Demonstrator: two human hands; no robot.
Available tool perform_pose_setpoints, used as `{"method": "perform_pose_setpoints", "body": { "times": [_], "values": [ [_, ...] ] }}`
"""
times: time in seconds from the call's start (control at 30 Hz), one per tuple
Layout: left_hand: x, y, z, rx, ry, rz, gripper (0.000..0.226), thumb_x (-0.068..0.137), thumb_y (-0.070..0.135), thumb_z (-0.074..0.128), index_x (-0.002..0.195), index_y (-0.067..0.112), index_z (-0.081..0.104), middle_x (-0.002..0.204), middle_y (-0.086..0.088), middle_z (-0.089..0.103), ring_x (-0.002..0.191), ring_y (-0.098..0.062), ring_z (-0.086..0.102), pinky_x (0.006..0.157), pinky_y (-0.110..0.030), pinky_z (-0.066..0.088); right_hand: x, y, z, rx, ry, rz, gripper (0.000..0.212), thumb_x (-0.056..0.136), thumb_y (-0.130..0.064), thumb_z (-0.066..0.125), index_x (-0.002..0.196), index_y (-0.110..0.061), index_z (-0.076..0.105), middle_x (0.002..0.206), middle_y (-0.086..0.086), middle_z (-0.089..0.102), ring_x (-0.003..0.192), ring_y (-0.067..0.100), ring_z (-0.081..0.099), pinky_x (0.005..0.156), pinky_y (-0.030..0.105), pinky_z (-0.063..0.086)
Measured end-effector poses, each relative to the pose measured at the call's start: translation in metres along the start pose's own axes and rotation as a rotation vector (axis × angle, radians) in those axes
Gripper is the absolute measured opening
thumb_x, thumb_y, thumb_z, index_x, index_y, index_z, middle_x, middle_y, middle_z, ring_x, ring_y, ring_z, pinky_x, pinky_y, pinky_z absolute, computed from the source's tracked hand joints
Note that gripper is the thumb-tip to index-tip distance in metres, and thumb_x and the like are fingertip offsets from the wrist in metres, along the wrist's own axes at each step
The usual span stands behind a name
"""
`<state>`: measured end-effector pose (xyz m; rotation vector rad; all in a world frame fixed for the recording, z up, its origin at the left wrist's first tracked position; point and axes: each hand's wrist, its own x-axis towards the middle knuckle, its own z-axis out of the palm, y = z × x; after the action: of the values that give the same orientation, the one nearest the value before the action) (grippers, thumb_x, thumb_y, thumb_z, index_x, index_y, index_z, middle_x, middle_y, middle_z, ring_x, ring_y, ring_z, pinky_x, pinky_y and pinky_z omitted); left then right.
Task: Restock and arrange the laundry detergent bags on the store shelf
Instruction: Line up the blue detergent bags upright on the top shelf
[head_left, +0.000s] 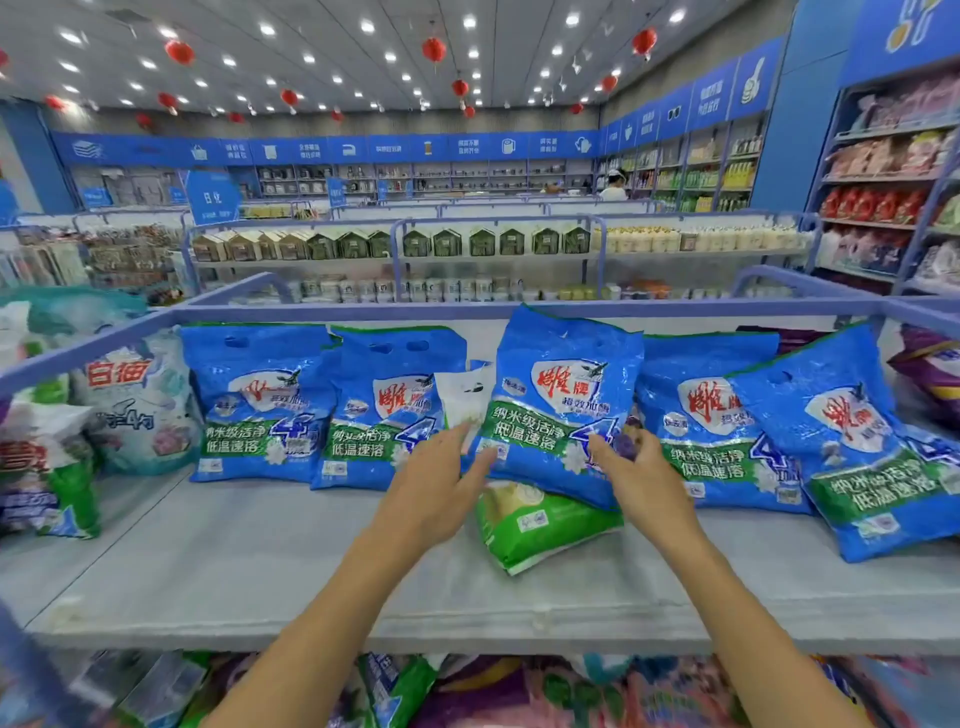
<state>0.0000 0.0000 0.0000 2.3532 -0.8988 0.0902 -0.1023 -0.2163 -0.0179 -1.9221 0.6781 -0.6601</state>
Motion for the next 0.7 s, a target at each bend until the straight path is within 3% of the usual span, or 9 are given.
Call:
{"method": "perform_pose_setpoints", "body": {
  "times": [0.1,0.17,0.27,0.33,0.4,0.47,0.57,0.63,0.7],
  "values": [
    [0.023,0.006,0.009,-0.149,0.033,0.011,0.057,0.104,0.048,0.046,0.150,0.013,0.044,0.146,-0.002,0.054,0.135,-0.021,0.049,0.103,-0.026,0.036,0.020,0.001,0.010,0.224,-0.045,0.107,0.046,0.098,-0.042,0.065,0.136,-0.019,0.054,0.127,-0.005,0.065,0.115,0.021,0.061,0.097,0.034,0.044],
    [0.037,0.014,0.014,-0.274,-0.002,-0.056,0.062,0.100,0.057,0.050,0.147,0.017,0.046,0.135,0.002,0.059,0.126,-0.018,0.054,0.100,-0.026,0.038,0.031,0.005,0.018,0.304,-0.032,0.140,0.034,0.098,-0.035,0.067,0.127,-0.019,0.061,0.121,-0.001,0.071,0.110,0.023,0.067,0.103,0.042,0.051],
    [0.053,0.017,0.020,-0.570,-0.110,-0.289,0.088,0.074,0.087,0.052,0.138,0.026,0.052,0.130,0.010,0.064,0.118,-0.015,0.062,0.108,-0.042,0.046,0.038,0.009,0.028,0.403,0.039,0.150,0.023,0.098,-0.020,0.067,0.120,-0.016,0.066,0.111,0.005,0.076,0.095,0.025,0.074,0.093,0.045,0.058],
    [0.059,0.015,0.021,-0.664,-0.157,-0.348,0.092,0.063,0.090,0.055,0.128,0.026,0.058,0.122,0.008,0.069,0.111,-0.015,0.067,0.104,-0.046,0.051,0.038,0.009,0.031,0.440,0.078,0.142,0.018,0.099,-0.016,0.064,0.117,-0.018,0.067,0.108,0.006,0.076,0.091,0.025,0.074,0.085,0.041,0.059],
    [0.059,0.017,0.013,-0.679,-0.174,-0.344,0.083,0.069,0.086,0.061,0.125,0.025,0.061,0.116,0.011,0.070,0.106,-0.013,0.067,0.103,-0.042,0.051,0.035,0.004,0.034,0.498,0.057,0.132,0.014,0.098,-0.012,0.066,0.108,-0.021,0.068,0.102,0.004,0.077,0.086,0.025,0.075,0.081,0.040,0.060],
    [0.059,0.013,0.005,-0.727,-0.196,-0.390,0.088,0.074,0.087,0.057,0.134,0.022,0.058,0.119,0.014,0.065,0.109,-0.009,0.061,0.102,-0.037,0.045,0.029,-0.004,0.035,0.578,-0.004,0.131,0.017,0.094,-0.006,0.069,0.105,-0.019,0.070,0.101,0.005,0.079,0.085,0.027,0.077,0.083,0.044,0.060],
    [0.058,-0.008,-0.002,-0.894,-0.175,-0.479,0.108,0.043,0.101,0.062,0.127,0.033,0.069,0.133,0.007,0.066,0.124,-0.021,0.061,0.111,-0.047,0.042,0.020,-0.013,0.041,0.718,-0.141,0.139,0.035,0.087,-0.003,0.074,0.120,-0.009,0.068,0.110,0.014,0.077,0.095,0.034,0.074,0.091,0.055,0.057],
    [0.053,-0.024,-0.005,-0.996,-0.071,-0.493,0.092,0.044,0.093,0.072,0.113,0.032,0.077,0.124,0.004,0.073,0.121,-0.026,0.064,0.111,-0.052,0.043,0.011,-0.022,0.052,0.771,-0.219,0.133,0.043,0.082,-0.009,0.077,0.124,-0.006,0.066,0.107,0.013,0.078,0.088,0.029,0.076,0.088,0.054,0.060],
    [0.038,-0.030,-0.018,-1.042,0.061,-0.504,0.068,0.064,0.078,0.077,0.101,0.021,0.077,0.111,0.000,0.077,0.113,-0.027,0.069,0.106,-0.050,0.048,0.001,-0.034,0.066,0.745,-0.308,0.079,0.034,0.086,-0.018,0.077,0.119,-0.014,0.069,0.107,0.005,0.079,0.091,0.022,0.077,0.086,0.047,0.062]
  ]
}}
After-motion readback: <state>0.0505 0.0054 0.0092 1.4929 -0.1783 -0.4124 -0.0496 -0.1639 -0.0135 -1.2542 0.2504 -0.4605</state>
